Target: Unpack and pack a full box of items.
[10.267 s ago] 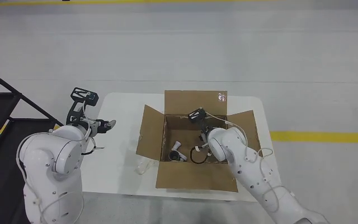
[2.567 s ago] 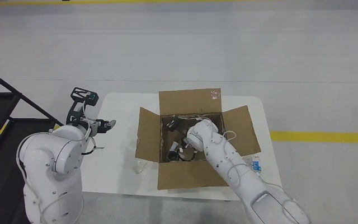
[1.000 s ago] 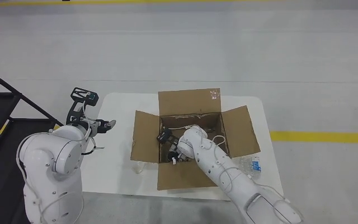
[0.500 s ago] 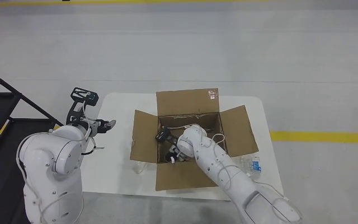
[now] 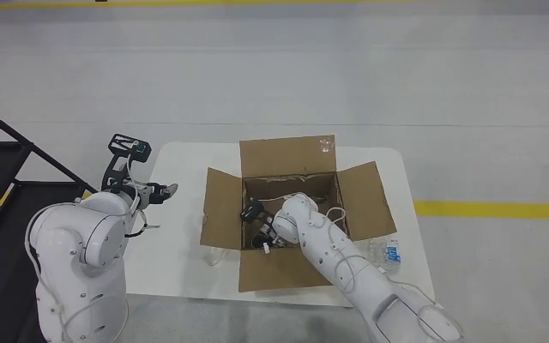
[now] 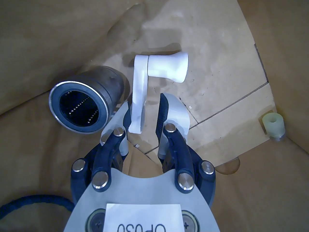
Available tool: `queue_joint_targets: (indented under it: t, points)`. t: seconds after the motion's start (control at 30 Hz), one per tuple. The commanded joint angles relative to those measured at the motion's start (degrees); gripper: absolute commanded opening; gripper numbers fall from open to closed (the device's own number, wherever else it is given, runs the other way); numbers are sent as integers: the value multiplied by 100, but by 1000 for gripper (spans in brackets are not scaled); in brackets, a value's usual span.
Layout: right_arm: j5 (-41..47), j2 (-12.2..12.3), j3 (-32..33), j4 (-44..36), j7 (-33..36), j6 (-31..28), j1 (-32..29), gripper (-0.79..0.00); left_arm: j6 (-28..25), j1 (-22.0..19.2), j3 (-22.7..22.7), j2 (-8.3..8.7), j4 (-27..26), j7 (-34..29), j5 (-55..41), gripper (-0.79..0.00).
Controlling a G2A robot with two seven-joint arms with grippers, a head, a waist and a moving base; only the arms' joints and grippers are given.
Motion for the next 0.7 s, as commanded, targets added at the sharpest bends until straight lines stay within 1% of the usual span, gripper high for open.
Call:
queue_joint_targets:
  t: [0.0,0.13,0.27,0.47,0.57,0.67]
  points:
    - [-38,-13,-25,89,11,53,35,-505,0,0,0,0,0,0,0,0]
    - [-97,-24,-24,174,3,176,113,-511,0,0,0,0,0,0,0,0]
    - [-159,19,72,179,84,332,152,-505,0,0,0,0,0,0,0,0]
    - [-166,108,201,56,105,23,135,-474,0,0,0,0,0,0,0,0]
    - [-186,120,197,16,148,-88,141,-440,0,0,0,0,0,0,0,0]
    - [-229,98,122,53,123,-186,163,-440,0,0,0,0,0,0,0,0]
